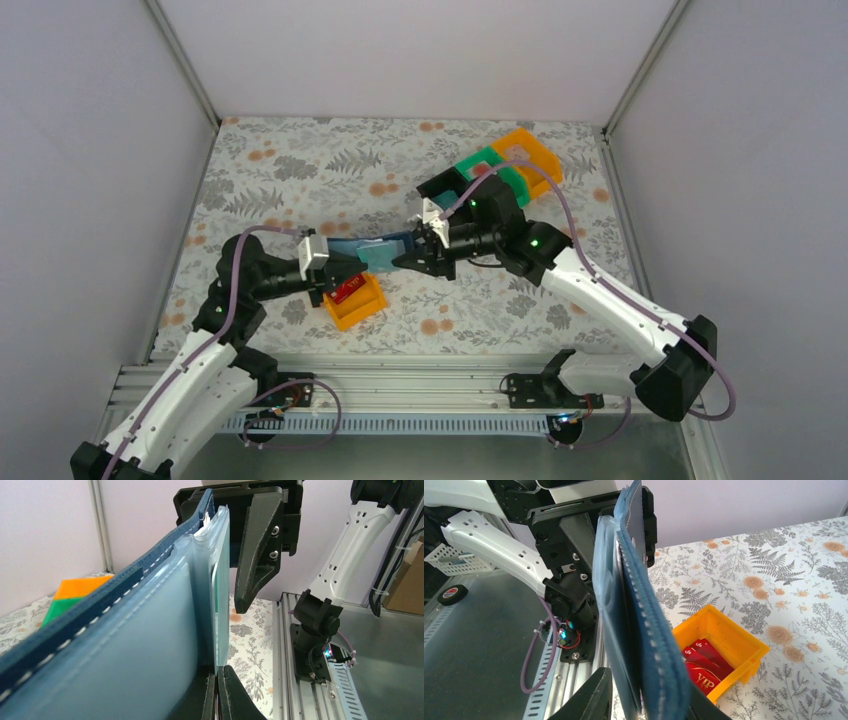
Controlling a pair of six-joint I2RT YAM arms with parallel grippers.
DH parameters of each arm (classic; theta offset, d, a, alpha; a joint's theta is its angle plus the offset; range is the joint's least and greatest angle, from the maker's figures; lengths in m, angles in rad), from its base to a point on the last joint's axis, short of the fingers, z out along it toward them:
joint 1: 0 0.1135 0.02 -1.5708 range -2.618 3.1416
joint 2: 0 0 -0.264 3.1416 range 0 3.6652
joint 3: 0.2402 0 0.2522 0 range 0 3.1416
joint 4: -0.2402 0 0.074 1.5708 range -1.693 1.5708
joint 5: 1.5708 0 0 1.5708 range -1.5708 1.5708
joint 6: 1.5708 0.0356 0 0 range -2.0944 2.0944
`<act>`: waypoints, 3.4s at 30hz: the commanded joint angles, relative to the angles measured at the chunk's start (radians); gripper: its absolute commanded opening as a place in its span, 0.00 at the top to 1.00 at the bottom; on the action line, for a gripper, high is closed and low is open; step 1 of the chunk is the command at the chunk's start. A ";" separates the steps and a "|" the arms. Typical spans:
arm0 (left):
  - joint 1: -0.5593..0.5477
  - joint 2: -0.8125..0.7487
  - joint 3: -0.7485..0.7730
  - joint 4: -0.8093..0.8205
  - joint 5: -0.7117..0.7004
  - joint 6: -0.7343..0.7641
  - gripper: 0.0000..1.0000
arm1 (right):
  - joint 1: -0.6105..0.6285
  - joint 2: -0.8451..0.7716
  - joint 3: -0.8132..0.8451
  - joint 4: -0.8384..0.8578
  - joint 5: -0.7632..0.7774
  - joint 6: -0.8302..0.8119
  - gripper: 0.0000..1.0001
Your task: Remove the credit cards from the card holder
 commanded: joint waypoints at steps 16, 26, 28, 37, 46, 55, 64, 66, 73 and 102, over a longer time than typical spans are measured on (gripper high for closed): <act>0.008 -0.003 0.015 0.009 0.055 0.069 0.98 | -0.031 -0.011 0.034 -0.056 -0.058 -0.033 0.96; 0.008 0.008 0.002 0.115 0.051 -0.015 0.90 | -0.031 0.012 0.048 -0.066 -0.084 -0.057 0.96; 0.008 0.009 0.002 0.119 0.052 -0.021 0.83 | -0.032 0.017 0.047 -0.064 -0.085 -0.057 0.96; 0.008 0.006 -0.003 0.128 0.049 -0.035 0.98 | -0.031 0.023 0.054 -0.058 -0.091 -0.055 0.94; 0.010 -0.004 0.012 0.063 -0.021 -0.105 0.98 | -0.033 -0.012 0.026 -0.046 -0.054 -0.057 0.80; 0.017 -0.009 0.036 -0.017 -0.036 -0.051 0.98 | -0.052 -0.032 0.010 -0.059 -0.027 -0.055 0.95; 0.041 -0.022 0.058 -0.105 -0.098 -0.002 0.98 | -0.081 -0.041 0.009 -0.063 0.057 -0.001 0.96; 0.048 -0.029 0.058 -0.121 -0.120 -0.008 0.98 | -0.095 -0.037 0.004 -0.067 0.103 0.044 0.96; 0.069 -0.061 0.031 -0.075 -0.138 -0.086 0.98 | -0.176 -0.003 -0.040 -0.114 0.182 0.198 0.96; 0.055 -0.087 -0.071 0.119 -0.014 -0.113 0.98 | -0.185 0.032 0.031 -0.254 0.372 0.329 0.18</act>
